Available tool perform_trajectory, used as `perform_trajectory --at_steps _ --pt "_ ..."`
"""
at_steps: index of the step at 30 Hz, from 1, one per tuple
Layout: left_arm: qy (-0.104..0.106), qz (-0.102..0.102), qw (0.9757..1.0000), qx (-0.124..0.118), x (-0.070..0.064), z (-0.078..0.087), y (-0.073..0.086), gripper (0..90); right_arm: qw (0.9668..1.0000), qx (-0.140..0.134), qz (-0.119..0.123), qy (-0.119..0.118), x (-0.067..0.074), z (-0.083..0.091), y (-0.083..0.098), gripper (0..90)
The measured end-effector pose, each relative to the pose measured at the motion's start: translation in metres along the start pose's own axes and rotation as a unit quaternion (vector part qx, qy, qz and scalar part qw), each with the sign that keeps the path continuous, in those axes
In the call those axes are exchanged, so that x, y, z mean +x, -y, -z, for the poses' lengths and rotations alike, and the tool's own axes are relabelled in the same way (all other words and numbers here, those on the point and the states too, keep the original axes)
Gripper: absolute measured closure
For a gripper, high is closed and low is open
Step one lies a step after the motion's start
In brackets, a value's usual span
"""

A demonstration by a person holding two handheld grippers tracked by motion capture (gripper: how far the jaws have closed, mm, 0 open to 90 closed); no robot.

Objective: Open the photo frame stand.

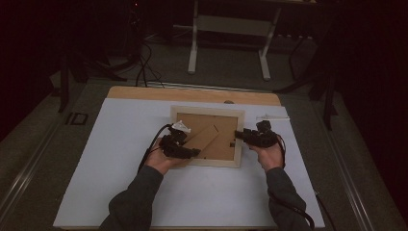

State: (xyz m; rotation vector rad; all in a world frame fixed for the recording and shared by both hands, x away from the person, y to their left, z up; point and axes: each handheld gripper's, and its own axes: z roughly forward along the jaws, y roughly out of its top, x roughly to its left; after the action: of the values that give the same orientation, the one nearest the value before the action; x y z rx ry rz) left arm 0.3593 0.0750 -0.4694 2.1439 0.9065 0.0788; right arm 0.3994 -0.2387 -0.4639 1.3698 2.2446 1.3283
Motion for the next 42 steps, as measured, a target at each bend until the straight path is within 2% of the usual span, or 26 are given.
perform_trajectory --at_steps 5,9,14,20,32,42 --pt "0.001 0.017 0.9997 -0.018 0.001 0.003 -0.004 63.9 0.9995 -0.019 0.014 0.021 0.005 0.003 -0.001 61.0" --pt "-0.015 0.008 0.9997 -0.016 -0.002 0.002 -0.006 64.1 0.9987 -0.031 0.024 0.032 0.008 0.005 -0.002 61.3" --pt "-0.027 -0.001 0.9995 -0.019 -0.005 0.002 -0.008 64.2 0.9982 -0.041 0.021 0.038 0.008 0.005 -0.001 61.6" --pt "-0.045 -0.002 0.9986 -0.027 -0.008 0.001 -0.012 66.1 0.9965 -0.058 0.024 0.055 0.011 0.007 -0.001 62.1" --pt "-0.061 -0.005 0.9977 -0.030 -0.009 -0.002 -0.014 65.9 0.9958 -0.066 0.020 0.061 0.012 0.010 -0.001 62.3" --pt "-0.071 -0.007 0.9969 -0.035 -0.012 -0.002 -0.016 66.3 0.9944 -0.073 0.025 0.071 0.015 0.010 -0.002 62.5"
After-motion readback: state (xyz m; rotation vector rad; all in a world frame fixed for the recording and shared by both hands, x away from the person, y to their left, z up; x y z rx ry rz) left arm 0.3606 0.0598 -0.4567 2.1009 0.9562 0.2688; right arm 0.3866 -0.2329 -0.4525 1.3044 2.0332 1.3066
